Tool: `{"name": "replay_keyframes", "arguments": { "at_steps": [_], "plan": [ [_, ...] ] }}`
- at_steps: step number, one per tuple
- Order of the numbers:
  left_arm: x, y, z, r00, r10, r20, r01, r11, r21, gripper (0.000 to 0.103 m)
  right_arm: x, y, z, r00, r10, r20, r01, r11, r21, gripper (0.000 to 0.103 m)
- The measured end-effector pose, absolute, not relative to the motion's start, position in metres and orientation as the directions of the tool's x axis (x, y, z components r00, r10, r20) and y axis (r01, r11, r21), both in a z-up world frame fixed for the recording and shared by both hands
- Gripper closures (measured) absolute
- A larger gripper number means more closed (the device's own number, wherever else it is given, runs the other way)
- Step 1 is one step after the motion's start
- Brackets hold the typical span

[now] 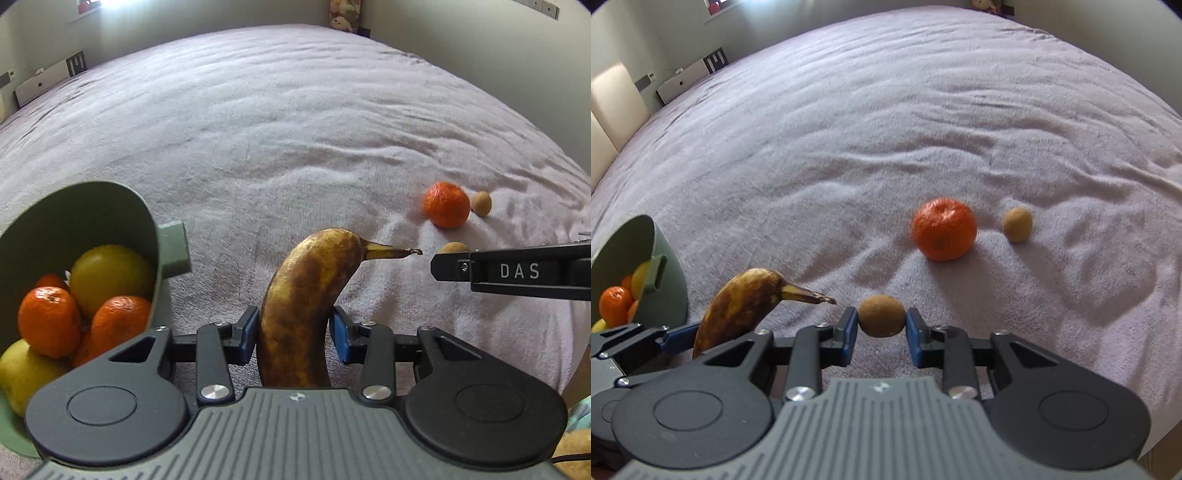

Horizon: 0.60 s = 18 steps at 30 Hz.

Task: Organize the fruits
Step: 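Lift the banana with left tool while right tool carries the kiwi into the colander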

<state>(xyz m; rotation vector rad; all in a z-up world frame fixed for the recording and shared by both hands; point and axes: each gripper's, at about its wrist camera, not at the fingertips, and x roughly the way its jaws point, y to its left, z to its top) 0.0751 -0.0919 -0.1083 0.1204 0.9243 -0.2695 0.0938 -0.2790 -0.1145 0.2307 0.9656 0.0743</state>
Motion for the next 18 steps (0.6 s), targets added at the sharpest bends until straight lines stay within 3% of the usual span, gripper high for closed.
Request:
{"name": "replay_keyframes", "arguments": {
  "at_steps": [18],
  "plan": [
    [0.051, -0.056, -0.026, 0.703, -0.166, -0.691, 0.199, 0.979, -0.034, 0.059, 0.074, -0.258, -0.058, 0.670, 0.218, -0.710, -0.046, 0.966, 0.253, 0.078]
  ]
}}
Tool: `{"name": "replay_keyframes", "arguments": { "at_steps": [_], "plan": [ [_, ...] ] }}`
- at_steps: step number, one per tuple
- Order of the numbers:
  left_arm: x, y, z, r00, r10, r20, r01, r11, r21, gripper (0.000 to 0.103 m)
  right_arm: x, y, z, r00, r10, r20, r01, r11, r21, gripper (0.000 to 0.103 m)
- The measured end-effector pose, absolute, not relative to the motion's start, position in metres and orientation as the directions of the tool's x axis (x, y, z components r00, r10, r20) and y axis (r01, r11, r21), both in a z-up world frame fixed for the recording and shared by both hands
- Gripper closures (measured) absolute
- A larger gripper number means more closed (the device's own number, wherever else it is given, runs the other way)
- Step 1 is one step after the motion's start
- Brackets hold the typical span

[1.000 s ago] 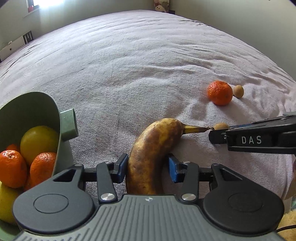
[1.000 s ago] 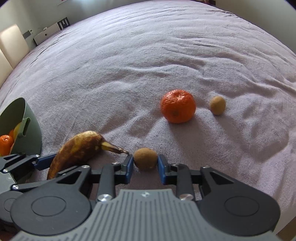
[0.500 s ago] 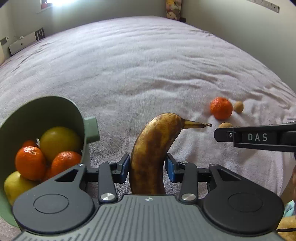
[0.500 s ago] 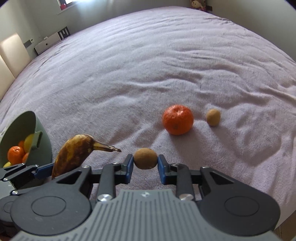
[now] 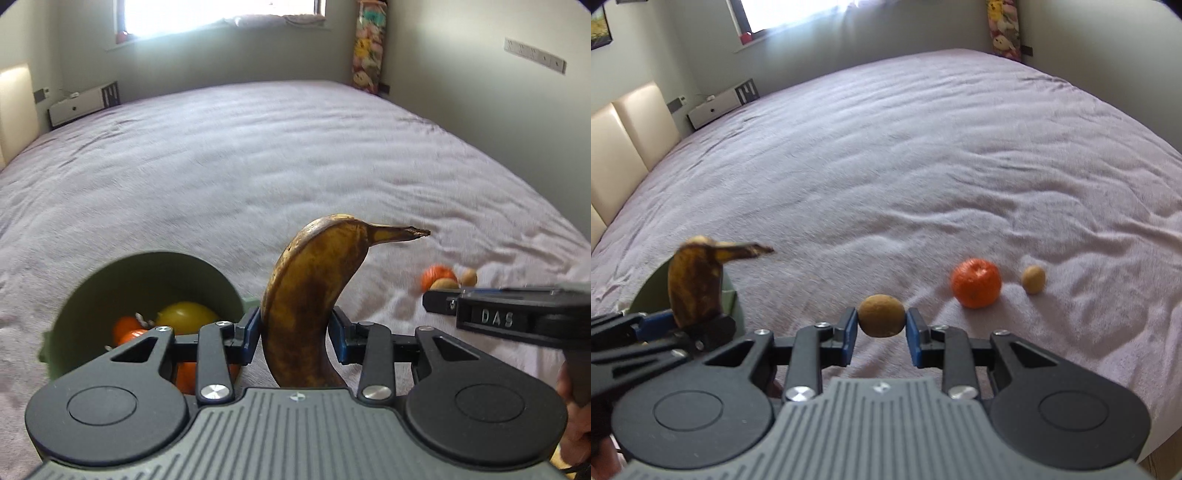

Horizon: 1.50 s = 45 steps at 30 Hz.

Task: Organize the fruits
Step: 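Lift the banana with left tool while right tool carries the kiwi into the colander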

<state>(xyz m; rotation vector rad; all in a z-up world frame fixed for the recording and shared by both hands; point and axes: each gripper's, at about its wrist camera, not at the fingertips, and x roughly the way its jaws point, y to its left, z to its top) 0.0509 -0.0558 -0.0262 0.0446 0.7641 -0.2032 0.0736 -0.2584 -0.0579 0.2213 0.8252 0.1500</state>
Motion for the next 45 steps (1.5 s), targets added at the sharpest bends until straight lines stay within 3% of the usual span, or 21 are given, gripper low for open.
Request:
{"name": "replay_keyframes", "arguments": {
  "at_steps": [18, 31, 45],
  "plan": [
    [0.057, 0.039, 0.020, 0.745, -0.021, -0.667, 0.001, 1.000, -0.031, 0.059, 0.063, -0.166, -0.009, 0.714, 0.408, -0.569, -0.338, 0.913, 0.230, 0.078],
    [0.069, 0.083, -0.003, 0.653, 0.074, -0.754, -0.065, 0.997, 0.041, 0.059, 0.077, -0.107, -0.032, 0.634, 0.449, -0.629, -0.437, 0.880, 0.188, 0.078],
    [0.099, 0.087, -0.028, 0.644, 0.073, -0.762, -0.051, 0.997, 0.052, 0.059, 0.097, -0.096, -0.060, 0.597, 0.436, -0.674, -0.436, 0.881, 0.183, 0.078]
  ]
}}
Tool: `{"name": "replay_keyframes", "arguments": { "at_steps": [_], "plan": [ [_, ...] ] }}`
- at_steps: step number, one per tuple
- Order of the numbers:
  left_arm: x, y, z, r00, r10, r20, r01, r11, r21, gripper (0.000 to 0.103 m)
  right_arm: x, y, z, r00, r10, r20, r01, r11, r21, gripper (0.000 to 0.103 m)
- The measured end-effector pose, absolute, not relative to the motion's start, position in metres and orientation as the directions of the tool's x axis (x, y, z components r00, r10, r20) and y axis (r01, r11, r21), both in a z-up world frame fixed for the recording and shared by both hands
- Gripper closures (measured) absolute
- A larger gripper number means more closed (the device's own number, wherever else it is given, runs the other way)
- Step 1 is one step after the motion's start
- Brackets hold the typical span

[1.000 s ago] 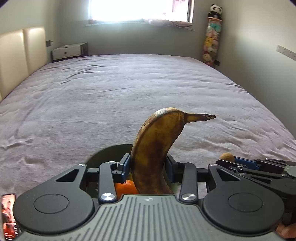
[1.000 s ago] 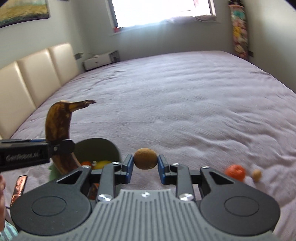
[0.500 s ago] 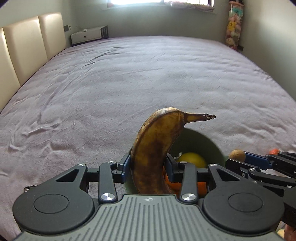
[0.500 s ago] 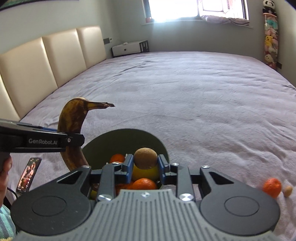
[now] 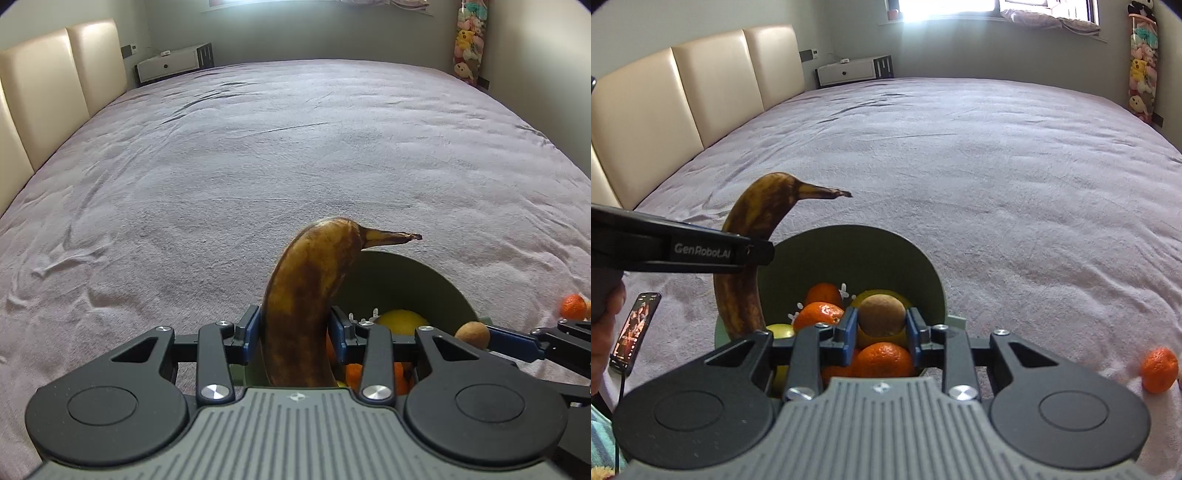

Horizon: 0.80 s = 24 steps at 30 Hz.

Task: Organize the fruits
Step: 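Lift the banana with left tool while right tool carries the kiwi into the colander, then lower the brown banana into the colander with left tool while right tool holds the kiwi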

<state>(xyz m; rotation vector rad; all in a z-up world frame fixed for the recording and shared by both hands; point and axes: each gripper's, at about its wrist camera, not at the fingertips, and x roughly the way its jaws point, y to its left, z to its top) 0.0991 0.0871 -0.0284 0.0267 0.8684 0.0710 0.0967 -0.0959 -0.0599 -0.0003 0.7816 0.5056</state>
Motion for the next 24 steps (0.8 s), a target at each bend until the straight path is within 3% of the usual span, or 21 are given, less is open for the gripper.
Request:
{"name": "replay_keyframes", "arguments": {
  "at_steps": [8, 24],
  "plan": [
    [0.110, 0.079, -0.045, 0.640, 0.073, -0.765, 0.024, 0.993, 0.115, 0.059, 0.104, -0.097, -0.068, 0.588, 0.417, -0.693, -0.404, 0.894, 0.195, 0.078],
    [0.120, 0.091, -0.060, 0.625, 0.054, -0.779, -0.014, 0.998, 0.059, 0.054, 0.110, -0.094, -0.072, 0.581, 0.410, -0.703, -0.394, 0.897, 0.197, 0.078]
  ]
}}
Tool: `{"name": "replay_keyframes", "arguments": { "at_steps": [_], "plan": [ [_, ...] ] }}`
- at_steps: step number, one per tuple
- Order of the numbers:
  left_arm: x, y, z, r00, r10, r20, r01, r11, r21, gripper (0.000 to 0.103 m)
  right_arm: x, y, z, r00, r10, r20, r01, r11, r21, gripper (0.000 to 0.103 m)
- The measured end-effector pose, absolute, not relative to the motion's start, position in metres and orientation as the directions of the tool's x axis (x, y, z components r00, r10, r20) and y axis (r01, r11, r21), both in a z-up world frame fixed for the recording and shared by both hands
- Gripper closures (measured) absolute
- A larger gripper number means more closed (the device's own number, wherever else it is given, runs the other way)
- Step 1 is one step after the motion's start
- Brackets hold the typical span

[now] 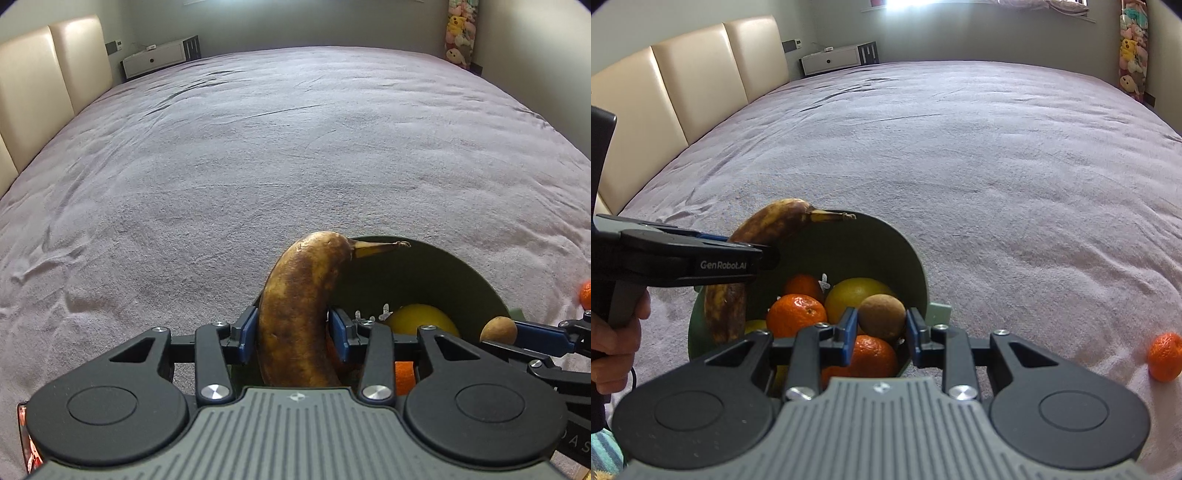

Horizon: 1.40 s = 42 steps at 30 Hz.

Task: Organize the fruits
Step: 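Lower the brown banana into the colander with left tool while right tool holds the kiwi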

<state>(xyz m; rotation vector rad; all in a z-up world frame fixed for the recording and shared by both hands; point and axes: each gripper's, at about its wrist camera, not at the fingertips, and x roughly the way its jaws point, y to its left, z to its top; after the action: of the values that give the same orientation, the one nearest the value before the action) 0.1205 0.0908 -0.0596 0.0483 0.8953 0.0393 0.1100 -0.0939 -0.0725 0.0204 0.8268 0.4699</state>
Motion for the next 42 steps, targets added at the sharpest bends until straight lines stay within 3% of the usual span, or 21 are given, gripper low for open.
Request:
{"name": "replay_keyframes", "arguments": {
  "at_steps": [5, 13, 15, 18, 22, 25, 31, 42],
  "plan": [
    [0.117, 0.090, -0.056, 0.633, 0.056, -0.772, -0.014, 0.998, 0.060, 0.041, 0.109, -0.094, -0.072, 0.581, 0.411, -0.702, -0.392, 0.898, 0.201, 0.078],
    [0.109, 0.096, -0.043, 0.657, 0.015, -0.754, -0.026, 1.000, -0.003, 0.040, 0.108, -0.097, -0.069, 0.571, 0.428, -0.701, -0.411, 0.888, 0.207, 0.078],
    [0.107, 0.100, -0.042, 0.658, -0.005, -0.753, -0.032, 0.999, -0.034, 0.053, 0.108, -0.098, -0.068, 0.564, 0.426, -0.707, -0.413, 0.887, 0.206, 0.078],
    [0.106, 0.111, -0.043, 0.658, -0.016, -0.753, -0.071, 0.994, -0.083, 0.064, 0.108, -0.099, -0.068, 0.559, 0.423, -0.713, -0.407, 0.889, 0.209, 0.078],
    [0.105, 0.128, -0.045, 0.666, -0.058, -0.743, -0.118, 0.976, -0.182, 0.069, 0.109, -0.102, -0.068, 0.554, 0.424, -0.716, -0.394, 0.892, 0.223, 0.078],
    [0.103, 0.128, -0.042, 0.684, -0.071, -0.726, -0.097, 0.978, -0.187, 0.073, 0.109, -0.102, -0.068, 0.553, 0.424, -0.717, -0.393, 0.892, 0.224, 0.078],
    [0.102, 0.116, -0.036, 0.703, -0.087, -0.705, -0.021, 0.989, -0.144, 0.074, 0.111, -0.101, -0.070, 0.546, 0.427, -0.721, -0.390, 0.891, 0.232, 0.078],
    [0.102, 0.117, -0.034, 0.700, -0.139, -0.700, 0.014, 0.983, -0.181, 0.073, 0.113, -0.103, -0.071, 0.543, 0.430, -0.721, -0.382, 0.891, 0.244, 0.078]
  ]
}}
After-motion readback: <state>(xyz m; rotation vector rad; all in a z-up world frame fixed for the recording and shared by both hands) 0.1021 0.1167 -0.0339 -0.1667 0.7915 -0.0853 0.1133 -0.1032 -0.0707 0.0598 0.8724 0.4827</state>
